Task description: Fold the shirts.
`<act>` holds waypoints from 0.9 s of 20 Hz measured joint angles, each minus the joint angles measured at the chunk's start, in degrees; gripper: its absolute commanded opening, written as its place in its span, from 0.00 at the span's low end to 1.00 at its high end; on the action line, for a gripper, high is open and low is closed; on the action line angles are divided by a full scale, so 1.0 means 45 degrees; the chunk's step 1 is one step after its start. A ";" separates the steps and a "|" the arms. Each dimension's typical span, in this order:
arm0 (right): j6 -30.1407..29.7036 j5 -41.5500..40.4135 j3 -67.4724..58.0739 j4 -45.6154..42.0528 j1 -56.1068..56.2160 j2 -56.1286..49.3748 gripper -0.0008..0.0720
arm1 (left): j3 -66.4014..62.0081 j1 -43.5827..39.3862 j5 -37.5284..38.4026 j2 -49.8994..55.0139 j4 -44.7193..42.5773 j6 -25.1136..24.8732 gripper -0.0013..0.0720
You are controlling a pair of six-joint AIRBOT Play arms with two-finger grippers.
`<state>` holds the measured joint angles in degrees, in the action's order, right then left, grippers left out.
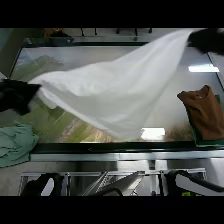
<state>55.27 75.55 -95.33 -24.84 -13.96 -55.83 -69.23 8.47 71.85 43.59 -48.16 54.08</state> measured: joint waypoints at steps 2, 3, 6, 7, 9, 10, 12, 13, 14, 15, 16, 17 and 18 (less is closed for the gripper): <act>-0.0476 -0.0534 0.1515 -0.0034 0.0622 -0.1438 0.04 | 0.1579 -0.0651 -0.1015 0.1462 -0.0039 -0.0510 0.04; -0.0704 -0.0894 0.2142 -0.0029 0.0947 -0.2181 0.04 | 0.2161 -0.0947 -0.1491 0.2259 -0.0073 -0.0743 0.04; -0.1224 -0.2302 0.3274 -0.0034 0.1773 -0.4532 0.08 | 0.3133 -0.1632 -0.3055 0.4915 -0.0073 -0.1316 0.05; -0.1302 -0.2778 0.3453 0.0015 0.1962 -0.5158 0.29 | 0.3147 -0.1734 -0.3415 0.5804 -0.0068 -0.1433 0.05; -0.1447 -0.3400 0.3667 0.0044 0.2147 -0.5969 0.46 | 0.2691 -0.1666 -0.3599 0.7475 -0.0068 -0.1593 0.10; -0.1496 -0.3536 0.3687 0.0073 0.2103 -0.6120 0.46 | 0.2293 -0.1496 -0.3444 0.8136 -0.0068 -0.1622 0.58; -0.1515 -0.3322 0.3687 0.0092 0.1719 -0.5965 0.57 | 0.1321 -0.0952 -0.2652 0.9272 -0.0068 -0.1579 0.93; -0.1321 -0.2992 0.3682 0.0049 0.1409 -0.5693 0.57 | 0.0835 -0.0622 -0.2118 0.9680 -0.0068 -0.1423 0.93; -0.1044 -0.2594 0.3672 -0.0087 0.1005 -0.5289 0.57 | 0.0321 -0.0243 -0.1457 1.0059 -0.0068 -0.1200 0.93; -0.0641 -0.2142 0.3677 -0.0413 0.0607 -0.4877 0.57 | -0.0097 0.0107 -0.0806 1.0336 -0.0068 -0.1010 0.93; -0.0165 -0.1685 0.3764 -0.0889 0.0199 -0.4405 0.56 | -0.0418 0.0447 -0.0126 1.0545 -0.0068 -0.0782 0.93; 0.0321 -0.1224 0.3983 -0.1472 -0.0180 -0.3847 0.56 | -0.0593 0.0758 0.0452 1.0686 -0.0039 -0.0617 0.93; 0.0767 -0.0869 0.4337 -0.2025 -0.0452 -0.3279 0.56 | -0.0593 0.1010 0.0865 1.0749 0.0019 -0.0491 0.93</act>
<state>58.72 71.64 -75.81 -33.95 -15.99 -70.59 -71.90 13.02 75.75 91.96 -48.07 51.88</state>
